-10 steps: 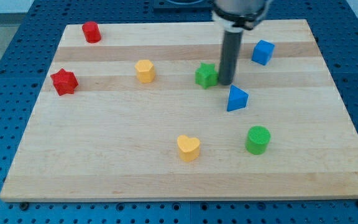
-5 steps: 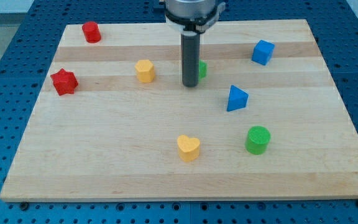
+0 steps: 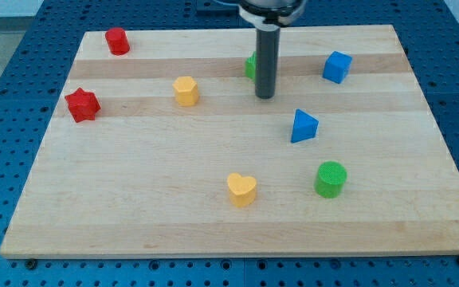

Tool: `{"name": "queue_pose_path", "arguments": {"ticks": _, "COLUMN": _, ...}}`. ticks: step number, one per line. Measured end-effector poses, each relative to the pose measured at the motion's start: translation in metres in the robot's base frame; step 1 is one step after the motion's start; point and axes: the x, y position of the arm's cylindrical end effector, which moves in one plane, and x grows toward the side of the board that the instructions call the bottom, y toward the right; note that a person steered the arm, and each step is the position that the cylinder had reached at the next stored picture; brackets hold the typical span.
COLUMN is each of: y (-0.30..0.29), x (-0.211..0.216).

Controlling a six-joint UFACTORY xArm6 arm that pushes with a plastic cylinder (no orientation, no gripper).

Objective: Push green star towards top middle of the board

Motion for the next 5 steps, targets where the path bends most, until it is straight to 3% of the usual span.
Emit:
{"name": "queue_pose_path", "arguments": {"ticks": 3, "y": -0.030, "x": -0.078}}
{"name": "queue_pose_path", "arguments": {"ticks": 5, "y": -0.042, "x": -0.093}}
